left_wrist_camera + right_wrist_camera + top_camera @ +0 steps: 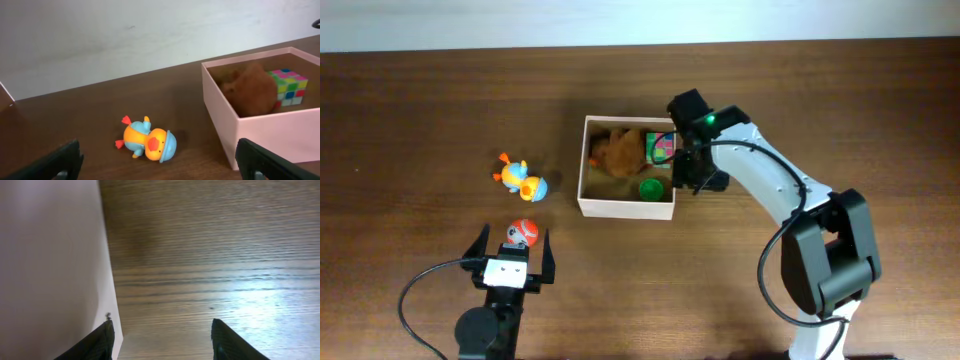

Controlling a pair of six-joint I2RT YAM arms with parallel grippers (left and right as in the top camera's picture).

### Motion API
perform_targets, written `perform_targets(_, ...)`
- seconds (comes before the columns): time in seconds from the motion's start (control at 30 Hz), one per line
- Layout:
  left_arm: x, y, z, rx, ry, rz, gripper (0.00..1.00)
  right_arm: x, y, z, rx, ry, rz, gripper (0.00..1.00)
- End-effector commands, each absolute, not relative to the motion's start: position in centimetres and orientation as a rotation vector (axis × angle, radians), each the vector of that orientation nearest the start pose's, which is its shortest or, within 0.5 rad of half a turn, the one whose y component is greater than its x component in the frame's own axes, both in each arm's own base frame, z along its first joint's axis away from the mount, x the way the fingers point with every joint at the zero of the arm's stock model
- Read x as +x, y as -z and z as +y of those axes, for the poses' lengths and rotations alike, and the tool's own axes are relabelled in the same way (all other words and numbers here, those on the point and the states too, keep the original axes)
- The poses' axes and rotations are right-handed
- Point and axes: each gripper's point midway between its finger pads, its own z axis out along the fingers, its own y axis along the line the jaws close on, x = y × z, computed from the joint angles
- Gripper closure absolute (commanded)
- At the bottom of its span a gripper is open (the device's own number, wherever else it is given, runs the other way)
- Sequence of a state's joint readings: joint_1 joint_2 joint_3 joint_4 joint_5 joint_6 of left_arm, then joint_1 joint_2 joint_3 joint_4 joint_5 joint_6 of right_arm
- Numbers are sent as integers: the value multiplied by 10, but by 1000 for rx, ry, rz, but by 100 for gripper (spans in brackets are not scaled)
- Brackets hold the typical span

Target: Pack container

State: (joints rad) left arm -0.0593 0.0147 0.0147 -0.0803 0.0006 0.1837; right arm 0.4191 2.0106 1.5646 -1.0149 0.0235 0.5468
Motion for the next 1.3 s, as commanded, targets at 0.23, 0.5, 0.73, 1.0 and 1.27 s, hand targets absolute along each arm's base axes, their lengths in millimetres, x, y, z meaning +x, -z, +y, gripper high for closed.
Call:
perform_targets(0.23, 245, -157, -15, 213, -101, 1637, 1, 389, -61, 132, 329, -59, 2992, 43)
perform_targets(0.5, 245, -156, -15, 213, -101, 1637, 1, 409, -74, 93, 323, -116, 2975, 19)
perform_targets(0.73, 245, -156, -15, 213, -101, 1637, 1, 429, -115, 64, 343, -116, 2922, 1)
perform_targets(1.0, 245, -156, -15, 213, -101, 1637, 1, 438, -172, 17, 482, -95, 2847, 1)
perform_targets(1.27, 245, -156, -15, 213, -101, 1637, 1, 423, -179, -50, 719, -62, 2839, 1)
